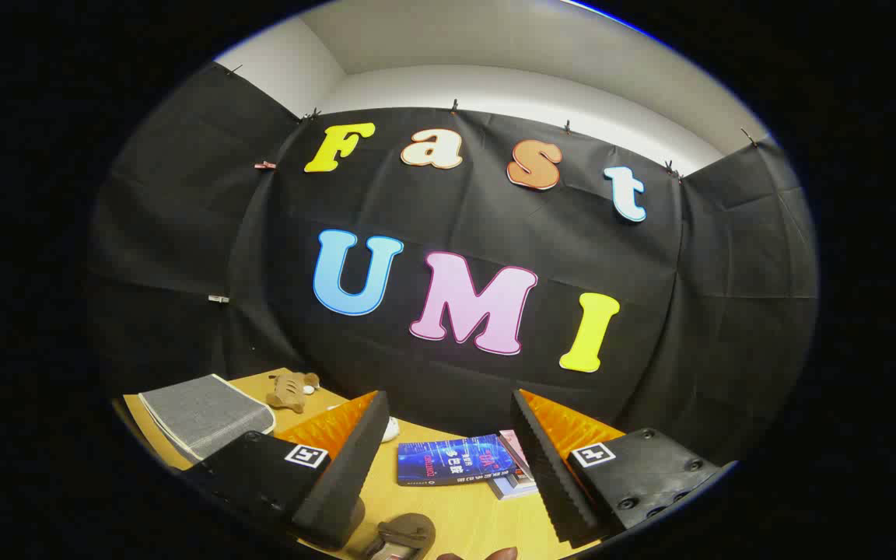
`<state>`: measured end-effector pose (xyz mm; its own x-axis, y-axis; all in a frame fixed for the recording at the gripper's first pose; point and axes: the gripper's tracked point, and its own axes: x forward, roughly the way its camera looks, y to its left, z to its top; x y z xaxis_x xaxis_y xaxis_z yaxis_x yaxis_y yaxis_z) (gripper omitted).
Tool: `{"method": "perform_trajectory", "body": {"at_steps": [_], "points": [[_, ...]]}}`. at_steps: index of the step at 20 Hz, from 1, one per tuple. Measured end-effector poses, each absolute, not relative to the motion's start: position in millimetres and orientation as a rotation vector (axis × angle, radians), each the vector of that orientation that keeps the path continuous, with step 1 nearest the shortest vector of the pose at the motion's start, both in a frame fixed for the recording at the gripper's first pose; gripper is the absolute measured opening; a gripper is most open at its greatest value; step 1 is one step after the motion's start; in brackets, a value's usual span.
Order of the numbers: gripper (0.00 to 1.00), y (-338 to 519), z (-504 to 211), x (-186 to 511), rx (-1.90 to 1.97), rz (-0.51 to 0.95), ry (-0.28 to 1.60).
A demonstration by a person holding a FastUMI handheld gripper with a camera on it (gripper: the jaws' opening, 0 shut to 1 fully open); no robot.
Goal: Open the storage box then place both shoes into the box .Put the left shoe in first, then the right shoe, with the right side of both shoes facing outward in a uniform manner.
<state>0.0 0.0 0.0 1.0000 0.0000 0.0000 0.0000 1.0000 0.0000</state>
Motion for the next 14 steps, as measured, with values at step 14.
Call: {"method": "perform_trajectory", "body": {"at_steps": [14], "points": [[0.97, 5.5, -5.9, 7.3, -0.011, 0.018, 0.015]]}}
